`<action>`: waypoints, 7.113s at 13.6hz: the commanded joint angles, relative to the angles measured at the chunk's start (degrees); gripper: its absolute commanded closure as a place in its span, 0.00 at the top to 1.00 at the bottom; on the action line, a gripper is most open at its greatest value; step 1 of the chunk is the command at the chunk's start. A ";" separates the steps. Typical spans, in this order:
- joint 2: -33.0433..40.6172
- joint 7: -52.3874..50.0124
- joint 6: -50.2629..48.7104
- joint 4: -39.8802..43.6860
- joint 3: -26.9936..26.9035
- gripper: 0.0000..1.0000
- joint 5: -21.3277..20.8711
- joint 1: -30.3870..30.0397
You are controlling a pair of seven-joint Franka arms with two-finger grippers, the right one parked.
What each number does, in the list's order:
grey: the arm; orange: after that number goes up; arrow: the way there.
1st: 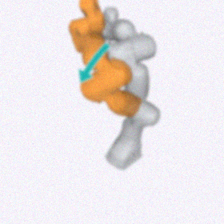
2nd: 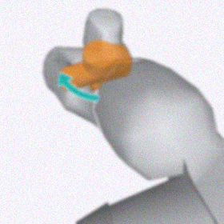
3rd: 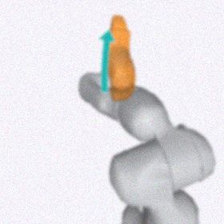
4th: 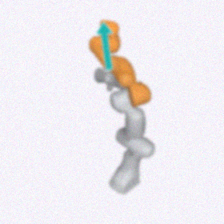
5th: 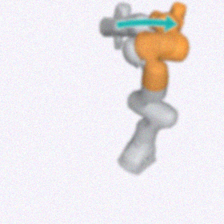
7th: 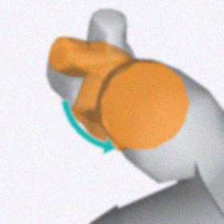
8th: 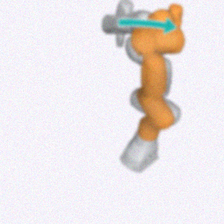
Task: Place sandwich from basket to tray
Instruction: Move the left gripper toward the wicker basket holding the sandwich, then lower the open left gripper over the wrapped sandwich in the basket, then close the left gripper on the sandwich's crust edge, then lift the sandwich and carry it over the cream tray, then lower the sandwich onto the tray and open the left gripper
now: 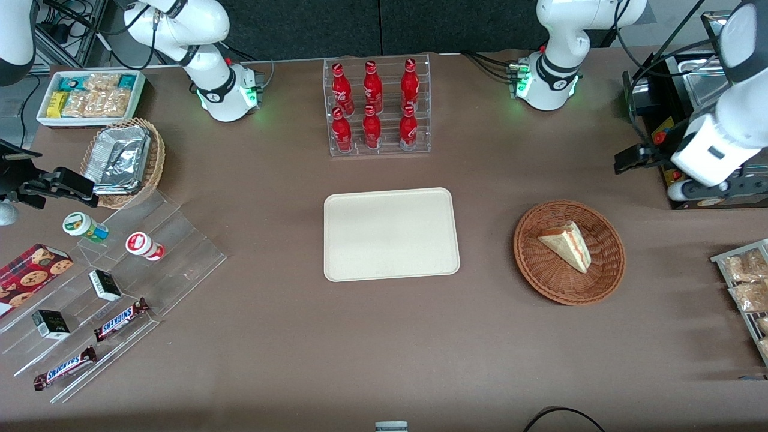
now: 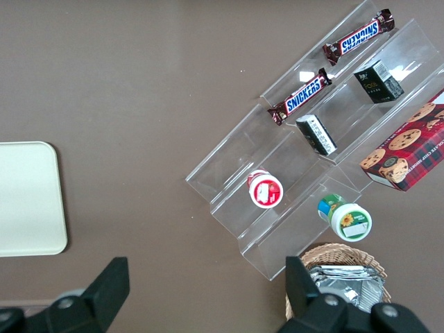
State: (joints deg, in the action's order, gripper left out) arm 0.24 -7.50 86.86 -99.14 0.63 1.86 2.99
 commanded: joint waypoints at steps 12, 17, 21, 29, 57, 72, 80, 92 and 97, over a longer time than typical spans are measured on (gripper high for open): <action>-8.14 -33.50 38.36 -20.04 3.14 1.00 -1.07 0.35; -10.70 -39.43 39.70 -21.00 3.24 1.00 -5.55 0.26; -11.84 -40.13 44.08 -23.90 3.24 1.00 -5.64 -0.18; -15.71 -41.71 50.33 -27.07 3.15 0.96 -4.58 -1.23; -21.14 -43.68 24.49 1.75 4.20 0.00 0.16 24.33; -42.33 -35.12 27.57 21.62 8.16 0.00 -1.77 34.35; -44.45 -37.76 26.60 21.80 7.98 0.00 -6.51 36.64; -46.21 -39.70 27.31 21.80 7.98 1.00 -6.78 37.26; -46.03 -39.52 27.31 21.88 7.98 1.00 -6.78 37.17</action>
State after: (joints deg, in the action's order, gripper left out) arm -44.91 -46.14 114.97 -79.31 9.11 -4.03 39.40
